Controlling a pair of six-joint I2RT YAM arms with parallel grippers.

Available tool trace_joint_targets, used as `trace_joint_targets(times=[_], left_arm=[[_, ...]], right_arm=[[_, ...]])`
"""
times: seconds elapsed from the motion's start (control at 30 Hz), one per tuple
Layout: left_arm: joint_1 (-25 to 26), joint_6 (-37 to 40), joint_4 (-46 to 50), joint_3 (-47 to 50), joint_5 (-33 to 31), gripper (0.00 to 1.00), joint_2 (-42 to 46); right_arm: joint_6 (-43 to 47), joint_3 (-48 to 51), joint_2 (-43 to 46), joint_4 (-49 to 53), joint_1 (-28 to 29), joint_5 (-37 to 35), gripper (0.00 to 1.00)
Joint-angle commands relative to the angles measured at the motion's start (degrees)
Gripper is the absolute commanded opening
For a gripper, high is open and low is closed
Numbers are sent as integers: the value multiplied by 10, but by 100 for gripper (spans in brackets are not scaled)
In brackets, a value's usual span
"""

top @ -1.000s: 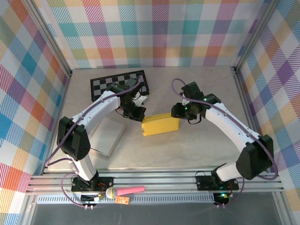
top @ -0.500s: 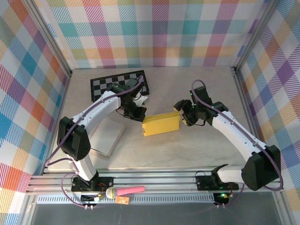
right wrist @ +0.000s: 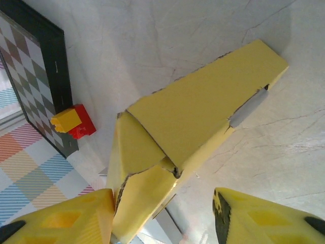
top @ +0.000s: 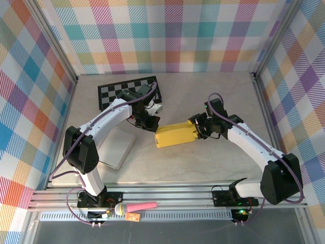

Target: Fold the paper box

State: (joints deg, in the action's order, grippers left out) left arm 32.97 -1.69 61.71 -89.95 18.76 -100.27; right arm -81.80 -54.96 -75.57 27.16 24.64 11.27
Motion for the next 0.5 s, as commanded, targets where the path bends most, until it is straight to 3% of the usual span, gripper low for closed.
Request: trace_joint_targets(times=[0.0, 0.07, 0.17, 0.3, 0.47], left_arm=[[10, 0, 22, -10, 1, 0, -12], [10, -4, 19, -9, 6, 3, -8], [10, -30, -3, -2, 11, 21, 20], [-1, -123, -64, 30, 14, 41, 83], [-36, -258, -148, 100, 23, 48, 140]], right_arm=[[0, 7, -10, -7, -5, 2, 47], [4, 13, -10, -6, -5, 0, 44], [1, 25, -7, -7, -5, -1, 41], [1, 35, 0, -6, -6, -4, 39], [3, 38, 2, -7, -6, -2, 39]])
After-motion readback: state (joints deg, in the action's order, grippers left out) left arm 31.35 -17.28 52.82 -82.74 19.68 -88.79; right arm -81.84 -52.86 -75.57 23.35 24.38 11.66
